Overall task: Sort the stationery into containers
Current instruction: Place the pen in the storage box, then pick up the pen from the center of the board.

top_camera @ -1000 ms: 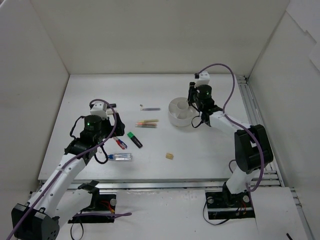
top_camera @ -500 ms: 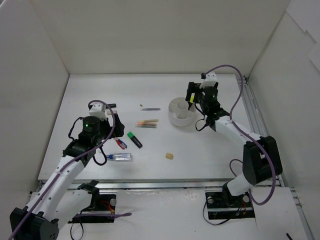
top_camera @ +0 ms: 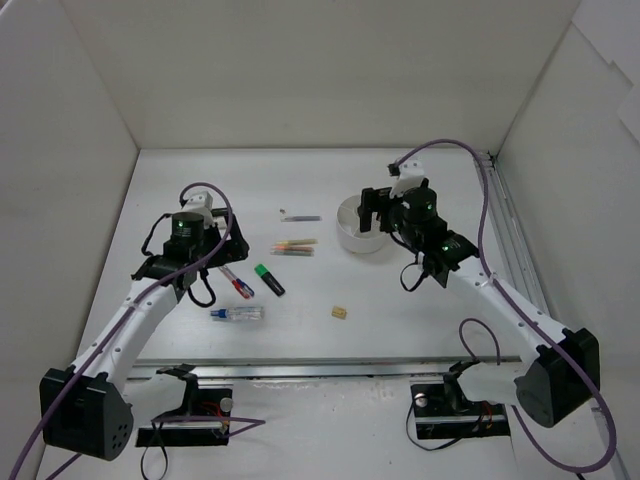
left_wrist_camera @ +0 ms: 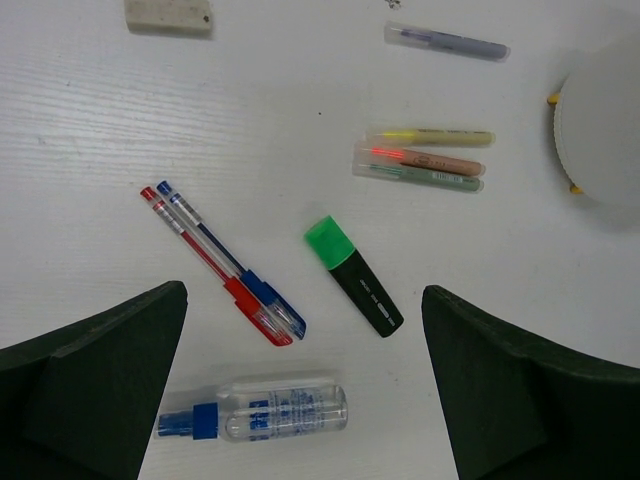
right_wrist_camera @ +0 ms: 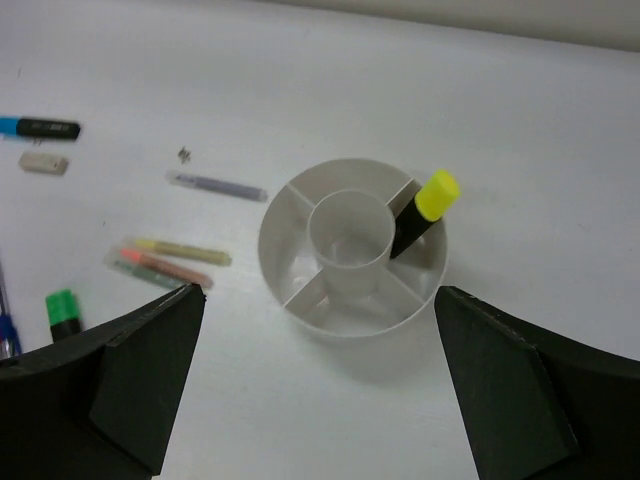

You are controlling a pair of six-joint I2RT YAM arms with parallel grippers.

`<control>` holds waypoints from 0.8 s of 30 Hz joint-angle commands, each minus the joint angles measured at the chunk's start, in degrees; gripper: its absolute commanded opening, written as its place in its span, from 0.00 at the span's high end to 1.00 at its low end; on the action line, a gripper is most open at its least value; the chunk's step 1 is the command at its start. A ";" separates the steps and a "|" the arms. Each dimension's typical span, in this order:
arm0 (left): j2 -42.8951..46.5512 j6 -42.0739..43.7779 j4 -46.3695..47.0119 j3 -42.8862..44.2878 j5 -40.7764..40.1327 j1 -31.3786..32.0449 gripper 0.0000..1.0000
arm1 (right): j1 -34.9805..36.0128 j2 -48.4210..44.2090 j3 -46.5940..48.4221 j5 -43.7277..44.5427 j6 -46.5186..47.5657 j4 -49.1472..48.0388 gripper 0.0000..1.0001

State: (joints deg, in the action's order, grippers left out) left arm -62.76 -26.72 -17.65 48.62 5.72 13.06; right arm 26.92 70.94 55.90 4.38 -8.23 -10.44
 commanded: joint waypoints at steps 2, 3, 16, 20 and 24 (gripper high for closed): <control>0.62 -4.91 -1.33 2.80 -1.06 -2.32 0.01 | 7.85 1.73 4.11 -2.01 3.92 7.26 0.02; 1.32 -5.70 -1.77 2.01 -1.06 -2.95 0.01 | 9.19 2.97 4.91 -2.88 4.79 7.62 0.02; 12.83 -13.80 -15.13 -2.57 -11.07 -9.98 0.01 | 25.99 43.72 34.96 -4.65 7.70 16.75 0.02; 17.32 -15.91 -14.96 -4.93 -10.02 -10.51 0.01 | 26.87 49.64 41.91 -0.97 6.74 18.34 0.03; 20.40 -16.87 -14.78 -6.43 -10.20 -10.51 0.01 | 26.87 53.42 44.99 0.63 5.24 18.61 0.07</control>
State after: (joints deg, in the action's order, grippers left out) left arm -43.46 -41.47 -33.23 42.22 -3.25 2.92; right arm 54.17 125.23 96.12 1.45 -1.87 8.05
